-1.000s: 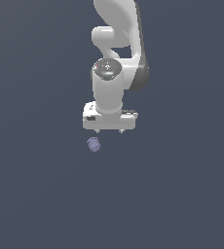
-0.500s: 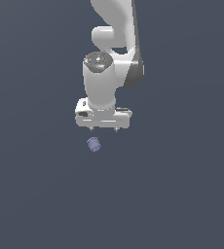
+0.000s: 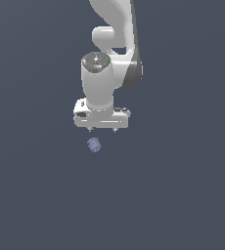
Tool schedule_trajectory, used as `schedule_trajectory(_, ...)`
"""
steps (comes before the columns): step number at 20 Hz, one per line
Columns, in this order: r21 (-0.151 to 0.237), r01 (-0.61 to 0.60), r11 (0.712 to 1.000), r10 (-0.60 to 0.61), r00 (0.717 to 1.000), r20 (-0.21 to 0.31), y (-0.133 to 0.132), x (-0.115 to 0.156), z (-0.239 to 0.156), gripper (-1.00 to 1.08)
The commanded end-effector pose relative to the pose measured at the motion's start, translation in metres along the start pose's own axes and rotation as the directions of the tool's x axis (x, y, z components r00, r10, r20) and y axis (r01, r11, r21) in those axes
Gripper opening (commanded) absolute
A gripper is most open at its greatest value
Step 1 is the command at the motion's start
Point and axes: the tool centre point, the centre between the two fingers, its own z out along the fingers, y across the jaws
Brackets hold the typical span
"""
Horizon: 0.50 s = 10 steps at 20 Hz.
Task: Pick up the object and move it to a goal position.
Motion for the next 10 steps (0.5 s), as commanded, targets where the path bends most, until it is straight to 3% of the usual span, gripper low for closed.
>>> schedule_trajectory(1, 0.0, 0.018, 1.0, -0.018, 1.0, 0.0, 0.002, 0.0, 0.003, 1.0)
schedule_trajectory(10, -0.002, 0.15, 0.989, -0.15, 0.989, -0.002, 0.016, -0.001, 0.026, 1.0)
